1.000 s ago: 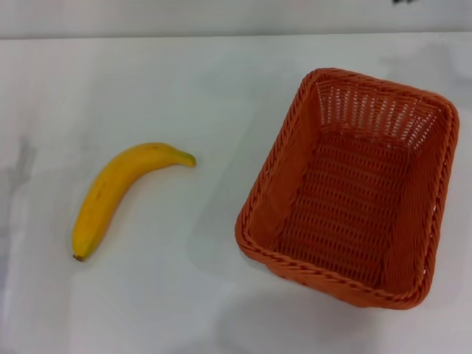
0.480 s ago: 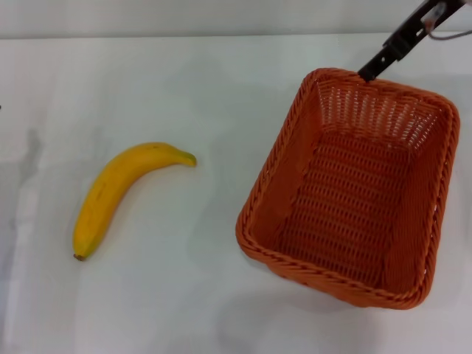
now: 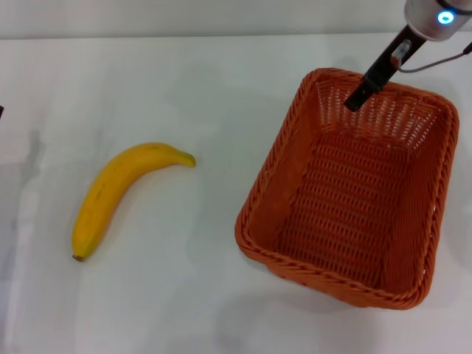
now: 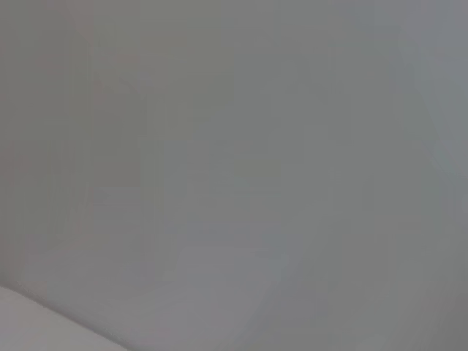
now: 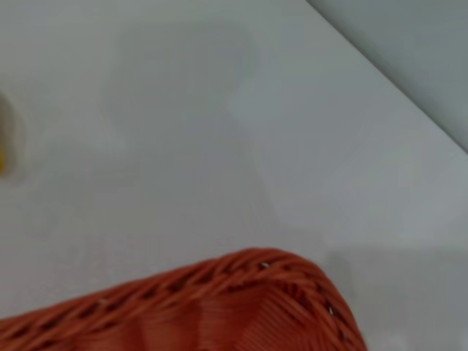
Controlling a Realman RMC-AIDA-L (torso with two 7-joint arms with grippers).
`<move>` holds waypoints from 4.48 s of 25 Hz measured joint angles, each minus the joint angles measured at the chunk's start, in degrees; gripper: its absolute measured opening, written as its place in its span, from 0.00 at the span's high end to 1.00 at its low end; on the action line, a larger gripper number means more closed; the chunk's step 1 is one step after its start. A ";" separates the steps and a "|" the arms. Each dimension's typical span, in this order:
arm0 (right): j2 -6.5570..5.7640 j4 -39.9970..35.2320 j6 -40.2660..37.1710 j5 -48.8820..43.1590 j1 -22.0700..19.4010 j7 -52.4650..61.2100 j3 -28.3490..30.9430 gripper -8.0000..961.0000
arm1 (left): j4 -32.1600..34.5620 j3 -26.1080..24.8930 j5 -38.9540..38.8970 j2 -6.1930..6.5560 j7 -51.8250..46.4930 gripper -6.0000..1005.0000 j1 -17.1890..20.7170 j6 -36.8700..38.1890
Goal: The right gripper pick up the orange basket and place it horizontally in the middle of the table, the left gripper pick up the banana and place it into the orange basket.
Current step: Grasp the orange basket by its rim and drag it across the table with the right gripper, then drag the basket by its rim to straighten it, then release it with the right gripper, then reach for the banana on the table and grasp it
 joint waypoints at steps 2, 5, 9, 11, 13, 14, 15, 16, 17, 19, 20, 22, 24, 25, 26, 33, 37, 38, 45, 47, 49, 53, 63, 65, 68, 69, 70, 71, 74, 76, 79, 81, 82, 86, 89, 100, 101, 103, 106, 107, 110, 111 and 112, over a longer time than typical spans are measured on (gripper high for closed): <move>0.02 1.88 -1.59 -0.24 -0.01 0.11 -0.65 0.14 | 0.03 0.00 0.11 -0.01 0.00 0.12 0.08 0.00; -0.01 3.66 -2.33 -0.44 0.11 0.12 -1.01 0.16 | 0.03 0.00 0.11 -0.02 0.00 0.12 0.02 0.00; -0.05 4.69 -2.52 -0.70 -0.22 0.14 -1.09 0.23 | 0.03 0.00 0.11 -0.02 0.00 0.12 -0.12 0.00; -0.05 4.72 -2.35 -0.76 -0.31 0.05 -1.09 0.27 | 0.02 0.00 0.11 -0.02 0.00 0.12 -0.13 0.00; -0.09 4.74 -1.98 -0.77 -0.35 -0.14 -1.12 0.31 | 0.03 0.00 0.11 -0.02 0.00 0.12 -0.14 0.00; -0.15 4.75 -1.64 -0.77 -0.35 -0.22 -1.18 0.33 | 0.02 0.00 0.11 -0.04 0.00 0.12 -0.14 0.00; -0.20 4.76 -1.36 -0.78 -0.35 -0.27 -1.21 0.35 | 0.03 0.00 0.11 -0.06 0.00 0.12 -0.15 0.00; -0.25 4.76 -1.14 -0.78 -0.35 -0.31 -1.24 0.37 | 0.03 0.00 0.11 -0.08 0.00 0.12 -0.15 0.00; -0.31 4.77 -0.99 -0.78 -0.35 -0.36 -1.28 0.38 | 0.05 0.00 0.11 -0.09 0.00 0.12 -0.15 0.00; -0.37 4.78 -0.66 -0.79 -0.34 -0.52 -1.55 0.45 | 0.29 0.00 0.11 -0.11 0.00 0.12 -0.08 0.00; -0.42 4.78 -0.32 -0.79 -0.31 -0.63 -1.76 0.49 | 0.42 0.00 0.11 -0.11 0.00 0.12 -0.02 0.00; -0.65 4.78 0.69 -0.86 -0.17 -0.81 -1.94 0.59 | 0.61 0.00 0.11 -0.11 0.00 0.12 0.13 0.00; -1.03 4.71 2.31 -0.95 0.15 -1.02 -1.93 0.64 | 0.63 0.00 0.11 -0.11 0.00 0.12 0.17 0.00; -1.14 4.61 2.93 -0.95 0.26 -1.06 -1.91 0.65 | 0.64 0.00 0.11 -0.11 0.00 0.12 0.20 0.00; -1.29 4.36 4.00 -0.96 0.54 -1.10 -1.87 0.67 | 0.64 0.00 0.11 -0.11 0.00 0.12 0.24 0.00; -2.17 2.95 9.89 -0.57 1.86 -1.15 -1.49 0.74 | 0.64 0.00 0.11 -0.11 0.00 0.12 0.38 0.00; -2.95 2.37 12.88 -0.41 2.67 -0.76 -0.94 0.76 | 0.64 0.00 0.11 -0.10 0.00 0.12 0.37 0.00; -3.06 2.36 13.50 -0.38 2.90 -0.58 -0.59 0.77 | 0.64 0.00 0.11 -0.11 0.00 0.12 0.37 0.00; -5.07 2.73 17.43 -0.43 5.53 0.84 3.53 0.80 | 0.64 0.00 0.11 -0.11 0.00 0.13 0.00 0.00; -5.76 2.83 18.45 -0.38 6.05 1.22 4.37 0.81 | 0.64 0.00 0.11 -0.10 0.00 0.13 -0.07 0.00; -6.49 2.86 19.65 -0.35 6.66 1.52 5.31 0.81 | 0.64 0.00 0.11 -0.10 0.00 0.13 -0.13 0.00; -7.64 2.95 21.29 -0.25 7.60 1.92 7.78 0.82 | 0.64 -0.12 0.11 -0.04 0.00 0.13 -0.21 0.00; -10.75 3.29 20.99 0.33 7.81 8.61 15.03 0.82 | 0.32 -0.44 -0.19 0.07 0.00 0.13 -1.25 0.00; -11.11 3.29 21.00 0.38 7.76 10.31 18.73 0.82 | 0.17 -0.44 -0.21 0.09 0.00 0.13 -1.55 0.00; -11.19 3.29 20.24 0.67 6.76 12.61 24.68 0.82 | -0.01 -0.44 -0.20 0.15 0.23 0.13 -1.77 0.00; -11.16 3.13 19.67 1.37 5.99 13.51 25.92 0.82 | -0.14 -0.44 -0.20 0.17 0.33 0.13 -1.87 0.00; -11.13 2.96 19.15 2.23 5.26 14.29 26.81 0.82 | -0.31 -0.44 -0.21 0.17 0.36 0.13 -1.99 0.00; -11.08 2.71 18.41 4.00 4.06 15.50 27.35 0.82 | -0.67 -0.44 -0.17 0.17 0.34 0.13 -2.17 0.00; -11.11 1.63 16.39 9.30 0.37 18.83 27.21 0.82 | -1.41 -0.44 0.00 0.17 0.15 0.13 -2.60 0.00; -10.99 -0.14 15.24 11.70 -2.26 20.92 26.95 0.82 | -1.50 -0.44 0.07 0.18 0.14 0.13 -2.75 0.00; -10.24 -3.19 14.65 12.39 -4.80 22.90 26.91 0.82 | -1.95 -0.44 0.11 0.21 0.13 0.13 -2.95 0.00; -9.86 -3.80 14.56 12.42 -5.52 23.65 26.87 0.82 | -2.31 -0.44 0.11 0.22 0.12 0.13 -3.12 0.00; -9.73 -3.77 14.53 12.40 -5.70 23.82 26.69 0.82 | -2.41 -0.43 0.11 0.23 0.12 0.13 -3.20 0.00; -8.71 -3.48 13.41 12.17 -6.87 24.63 23.40 0.82 | -2.54 -0.40 0.11 0.25 0.10 0.13 -3.33 0.21; -7.29 -3.62 11.75 12.14 -8.20 25.90 21.03 0.81 | -2.89 -0.40 0.11 0.25 0.09 0.13 -3.33 0.67; -4.55 -4.67 9.60 19.87 -13.53 24.80 20.91 0.74 | -2.99 -0.44 0.08 0.27 0.08 0.13 -3.14 1.46; -4.52 -4.69 9.56 20.60 -14.15 24.52 20.87 0.74 | -3.01 -0.44 0.05 0.29 0.09 0.13 -3.14 1.46; -4.51 -4.77 9.23 21.22 -15.34 24.01 21.03 0.72 | -3.04 -0.46 -0.09 0.30 0.09 0.13 -3.14 1.46; -4.78 -4.94 8.69 22.10 -16.90 23.69 22.00 0.70 | -3.05 -0.45 -0.24 0.32 0.09 0.13 -3.14 1.48; -5.02 -5.06 8.50 22.80 -17.63 23.67 22.22 0.66 | -3.05 -0.45 -0.24 0.32 0.09 0.13 -3.17 1.49; -5.69 -5.69 8.42 24.69 -19.40 23.70 22.41 0.54 | -3.05 -0.43 -0.26 0.33 0.09 0.13 -3.27 1.50; -6.12 -6.12 8.54 25.33 -20.07 23.77 22.51 0.50 | -3.05 -0.44 -0.30 0.34 0.09 0.13 -3.28 1.50; -6.62 -6.62 8.68 25.91 -20.84 23.82 22.66 0.46 | -3.05 -0.44 -0.32 0.34 0.09 0.13 -3.29 1.50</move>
